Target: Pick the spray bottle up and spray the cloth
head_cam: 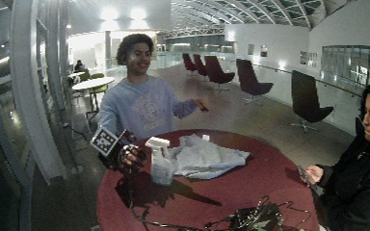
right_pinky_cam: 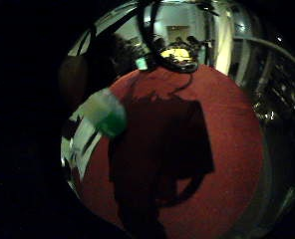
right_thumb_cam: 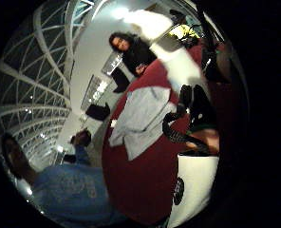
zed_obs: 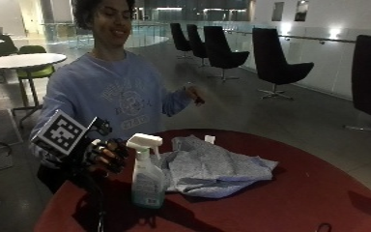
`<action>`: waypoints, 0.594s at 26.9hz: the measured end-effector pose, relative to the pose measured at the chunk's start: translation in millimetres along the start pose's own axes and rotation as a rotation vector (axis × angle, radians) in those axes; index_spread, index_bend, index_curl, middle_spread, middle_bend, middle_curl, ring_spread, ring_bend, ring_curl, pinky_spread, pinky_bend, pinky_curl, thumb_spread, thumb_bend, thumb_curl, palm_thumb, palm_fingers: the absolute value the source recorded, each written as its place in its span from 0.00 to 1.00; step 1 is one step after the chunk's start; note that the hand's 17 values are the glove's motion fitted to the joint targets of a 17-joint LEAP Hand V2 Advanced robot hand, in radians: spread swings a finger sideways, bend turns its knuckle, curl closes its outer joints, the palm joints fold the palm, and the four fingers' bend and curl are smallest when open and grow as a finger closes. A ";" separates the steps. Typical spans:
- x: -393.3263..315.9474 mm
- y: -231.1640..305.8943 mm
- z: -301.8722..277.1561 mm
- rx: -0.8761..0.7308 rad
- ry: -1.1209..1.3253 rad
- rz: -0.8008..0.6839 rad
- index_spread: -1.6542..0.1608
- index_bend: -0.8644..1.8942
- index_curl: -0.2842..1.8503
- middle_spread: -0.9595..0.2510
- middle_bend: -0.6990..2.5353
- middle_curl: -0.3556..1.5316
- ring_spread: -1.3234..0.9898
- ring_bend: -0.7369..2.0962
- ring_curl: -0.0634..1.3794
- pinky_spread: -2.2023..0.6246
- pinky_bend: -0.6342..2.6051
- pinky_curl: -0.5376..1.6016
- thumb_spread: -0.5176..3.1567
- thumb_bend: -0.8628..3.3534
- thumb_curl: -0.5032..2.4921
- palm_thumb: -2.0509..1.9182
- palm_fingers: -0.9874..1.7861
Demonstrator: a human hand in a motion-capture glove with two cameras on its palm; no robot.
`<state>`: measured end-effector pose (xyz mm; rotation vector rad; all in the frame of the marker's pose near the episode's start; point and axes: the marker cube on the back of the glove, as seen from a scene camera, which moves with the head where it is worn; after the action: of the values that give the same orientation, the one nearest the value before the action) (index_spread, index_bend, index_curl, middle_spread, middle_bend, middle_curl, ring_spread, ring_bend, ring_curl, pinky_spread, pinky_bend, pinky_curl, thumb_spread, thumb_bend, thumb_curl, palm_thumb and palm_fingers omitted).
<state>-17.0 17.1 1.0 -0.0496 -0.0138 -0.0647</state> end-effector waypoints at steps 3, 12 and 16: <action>-23.8 17.8 3.9 -0.071 0.016 -0.097 0.83 0.41 0.19 0.77 0.34 0.27 0.56 0.43 0.14 0.81 0.24 0.28 0.25 0.31 0.23 0.69 0.73; -80.7 48.0 24.3 -0.348 0.098 -0.292 0.76 0.39 0.25 0.76 0.34 0.32 0.56 0.40 0.21 0.83 0.25 0.33 0.36 0.29 0.25 0.68 0.66; -84.2 51.5 30.0 -0.376 0.096 -0.295 0.75 0.38 0.26 0.76 0.33 0.33 0.56 0.39 0.21 0.84 0.25 0.33 0.38 0.28 0.26 0.68 0.65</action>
<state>-98.0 75.4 27.1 -0.4206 0.0871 -0.3639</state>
